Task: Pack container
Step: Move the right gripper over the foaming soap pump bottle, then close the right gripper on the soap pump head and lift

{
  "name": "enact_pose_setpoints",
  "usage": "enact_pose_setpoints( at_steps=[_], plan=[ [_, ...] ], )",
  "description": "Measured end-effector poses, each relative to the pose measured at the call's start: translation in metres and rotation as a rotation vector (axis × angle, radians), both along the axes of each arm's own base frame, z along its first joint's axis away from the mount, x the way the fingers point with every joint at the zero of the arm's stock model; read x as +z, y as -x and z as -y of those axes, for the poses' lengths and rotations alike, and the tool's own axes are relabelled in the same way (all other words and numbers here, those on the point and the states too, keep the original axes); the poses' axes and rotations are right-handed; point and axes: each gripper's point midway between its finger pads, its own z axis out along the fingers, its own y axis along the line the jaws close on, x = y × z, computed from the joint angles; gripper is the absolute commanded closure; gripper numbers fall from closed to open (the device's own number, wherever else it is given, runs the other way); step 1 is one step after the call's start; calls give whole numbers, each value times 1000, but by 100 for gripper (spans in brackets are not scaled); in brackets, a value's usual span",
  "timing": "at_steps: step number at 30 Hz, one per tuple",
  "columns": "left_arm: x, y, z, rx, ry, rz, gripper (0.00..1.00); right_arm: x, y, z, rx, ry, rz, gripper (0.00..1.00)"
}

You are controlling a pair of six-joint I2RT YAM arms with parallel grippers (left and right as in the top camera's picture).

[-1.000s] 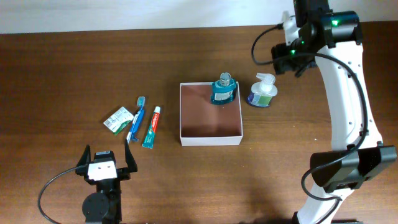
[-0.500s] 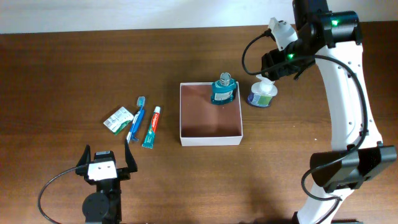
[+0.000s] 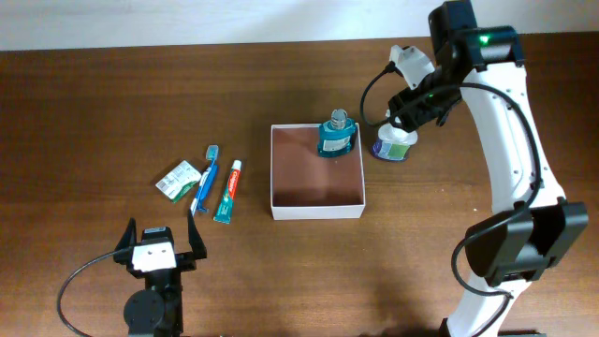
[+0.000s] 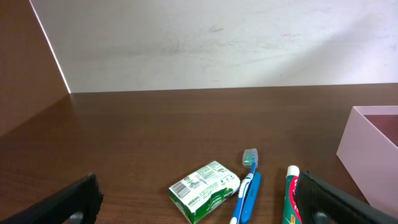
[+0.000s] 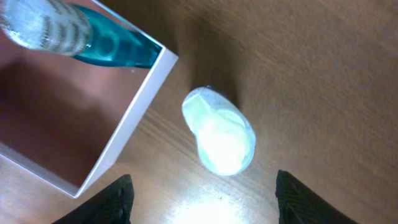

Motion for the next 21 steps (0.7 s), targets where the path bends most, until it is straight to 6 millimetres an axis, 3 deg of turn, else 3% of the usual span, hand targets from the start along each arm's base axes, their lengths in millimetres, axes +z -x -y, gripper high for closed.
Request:
enact_pose_setpoints(
  at_steps=[13, 21],
  plan=[
    [0, 0, 0, 0, 0, 0, 1, -47, -15, 0, 53, 16, 22, 34],
    [0, 0, 0, 0, 0, 0, 1, -56, -14, 0, 58, 23, 17, 59]
  ],
)
